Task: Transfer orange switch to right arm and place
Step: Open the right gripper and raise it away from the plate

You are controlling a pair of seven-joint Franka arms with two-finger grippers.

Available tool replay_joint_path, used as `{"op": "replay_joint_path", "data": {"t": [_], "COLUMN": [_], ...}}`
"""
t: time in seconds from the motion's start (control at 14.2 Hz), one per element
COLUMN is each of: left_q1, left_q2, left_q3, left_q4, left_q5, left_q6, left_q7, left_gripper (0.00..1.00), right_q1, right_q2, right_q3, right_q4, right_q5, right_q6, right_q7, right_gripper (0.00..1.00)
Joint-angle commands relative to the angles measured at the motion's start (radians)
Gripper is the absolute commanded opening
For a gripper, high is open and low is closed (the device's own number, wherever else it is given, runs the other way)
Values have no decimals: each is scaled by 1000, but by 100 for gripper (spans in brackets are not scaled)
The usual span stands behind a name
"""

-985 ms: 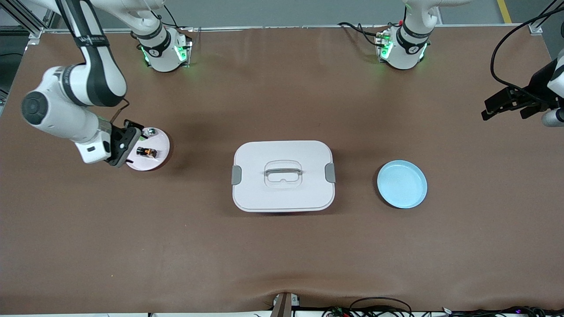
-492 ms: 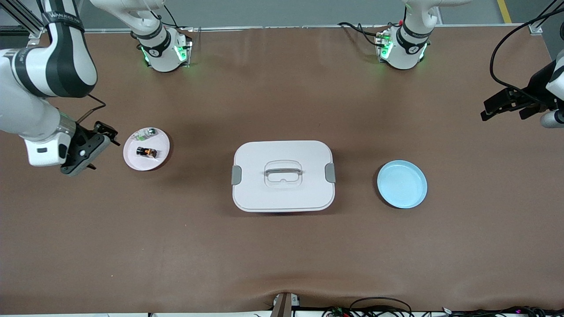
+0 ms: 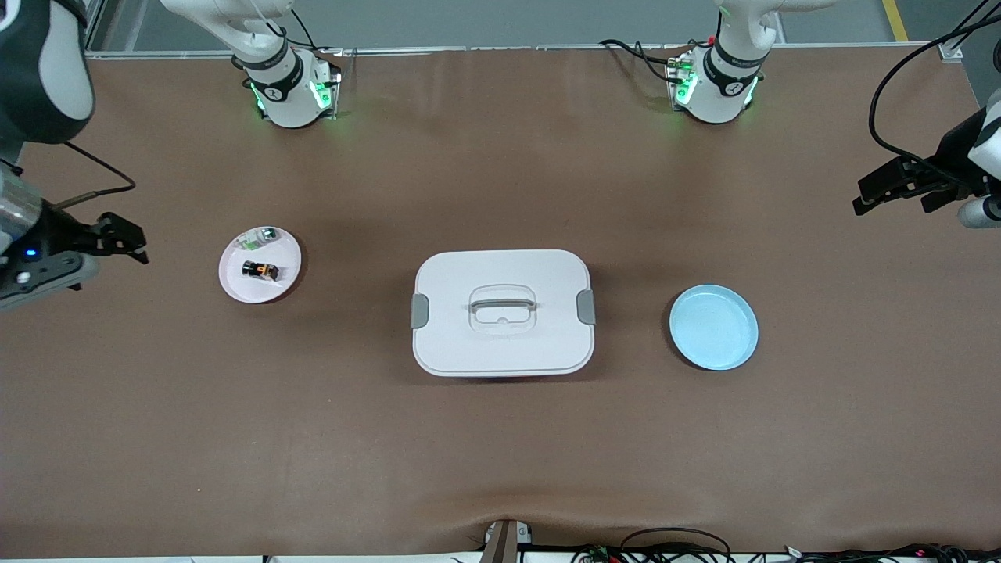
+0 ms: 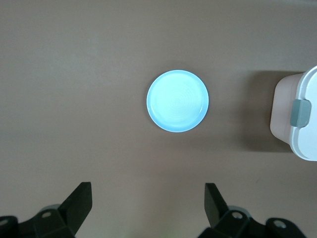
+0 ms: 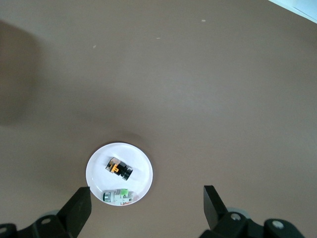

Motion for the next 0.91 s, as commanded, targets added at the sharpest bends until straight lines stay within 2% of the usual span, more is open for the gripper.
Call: {"op": "replay_joint_path", "data": {"t": [0.0, 0.21, 0.56, 0.84], "left_q1": [-6, -4, -4, -6], "left_q2": [3, 3, 3, 3], "left_q3": [-1, -1, -1, -2], "left_q4": [15, 20, 21, 20], "left_q5": [21, 21, 19, 15], "left_q6": [-17, -17, -17, -17], "left_q7": [6, 13, 15, 15], "left_gripper": [100, 100, 100, 100], "right_q1": [-46, -82, -67, -14], "right_q2": [26, 25, 6, -6], "right_q3": [13, 13, 26, 22], "right_q4": [64, 99, 116, 162], "right_q5": [-11, -5, -3, -5], "right_q6": [-23, -23, -33, -133], "right_q7": [82, 164, 218, 211], "right_gripper": [100, 100, 100, 100]}}
